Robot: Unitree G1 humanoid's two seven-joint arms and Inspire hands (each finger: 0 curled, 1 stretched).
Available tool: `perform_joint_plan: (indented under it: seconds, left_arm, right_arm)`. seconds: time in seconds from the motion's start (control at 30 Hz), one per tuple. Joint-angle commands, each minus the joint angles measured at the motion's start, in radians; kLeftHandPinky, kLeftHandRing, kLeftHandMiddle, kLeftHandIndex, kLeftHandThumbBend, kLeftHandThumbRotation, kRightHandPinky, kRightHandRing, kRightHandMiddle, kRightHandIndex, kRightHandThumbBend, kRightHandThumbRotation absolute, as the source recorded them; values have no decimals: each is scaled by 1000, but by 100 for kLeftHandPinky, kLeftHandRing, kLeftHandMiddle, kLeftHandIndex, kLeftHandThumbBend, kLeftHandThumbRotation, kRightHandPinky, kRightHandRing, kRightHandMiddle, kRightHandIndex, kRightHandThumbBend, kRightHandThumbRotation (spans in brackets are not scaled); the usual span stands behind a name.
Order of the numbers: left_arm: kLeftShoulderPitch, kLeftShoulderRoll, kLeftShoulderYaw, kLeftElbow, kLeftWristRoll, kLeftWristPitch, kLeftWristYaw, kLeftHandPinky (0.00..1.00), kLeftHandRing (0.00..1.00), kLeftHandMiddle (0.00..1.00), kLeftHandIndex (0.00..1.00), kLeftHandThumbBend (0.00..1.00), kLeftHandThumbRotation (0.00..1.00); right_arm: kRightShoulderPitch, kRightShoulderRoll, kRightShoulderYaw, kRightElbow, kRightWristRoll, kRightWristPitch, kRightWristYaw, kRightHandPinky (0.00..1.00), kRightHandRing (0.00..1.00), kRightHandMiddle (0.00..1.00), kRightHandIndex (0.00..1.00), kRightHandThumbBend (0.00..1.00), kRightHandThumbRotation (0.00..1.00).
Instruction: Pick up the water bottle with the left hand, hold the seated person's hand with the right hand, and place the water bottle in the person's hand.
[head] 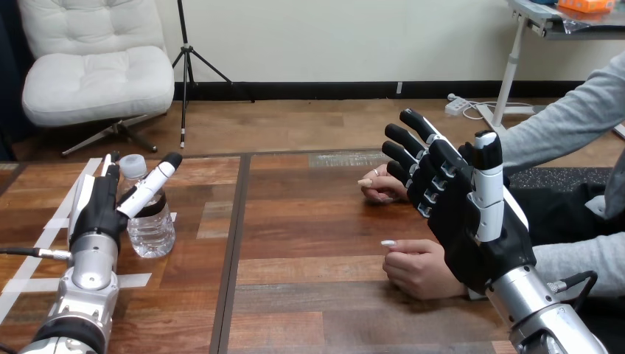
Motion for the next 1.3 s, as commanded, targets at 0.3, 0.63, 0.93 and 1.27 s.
perform_joint_plan:
  seconds: [0.3,0.63,0.93,1.27]
  left_arm:
    - [-13,-2,-12,-6,6,-16,10,100,100,100,100,99,68]
    - [-10,-6,-2,-9,-4,-21,20,100,100,100,100,100,56]
    - [-9,-9,2,-12,-8,-14,23,100,100,100,100,100,46]
    - [-8,-11,1,-14,-10,8,35,100,100,100,100,100,38]
  right_arm:
    - [-32,-2,-20,-57,22,-8,4,100,96,94,96,91,100]
    - [-31,1,-21,-56,22,-9,0,100,95,94,95,91,100]
    - [-32,-1,-21,-53,20,-11,1,100,95,94,95,91,100]
    - [-28,-3,-20,-63,18,-7,-1,100,95,94,95,92,100]
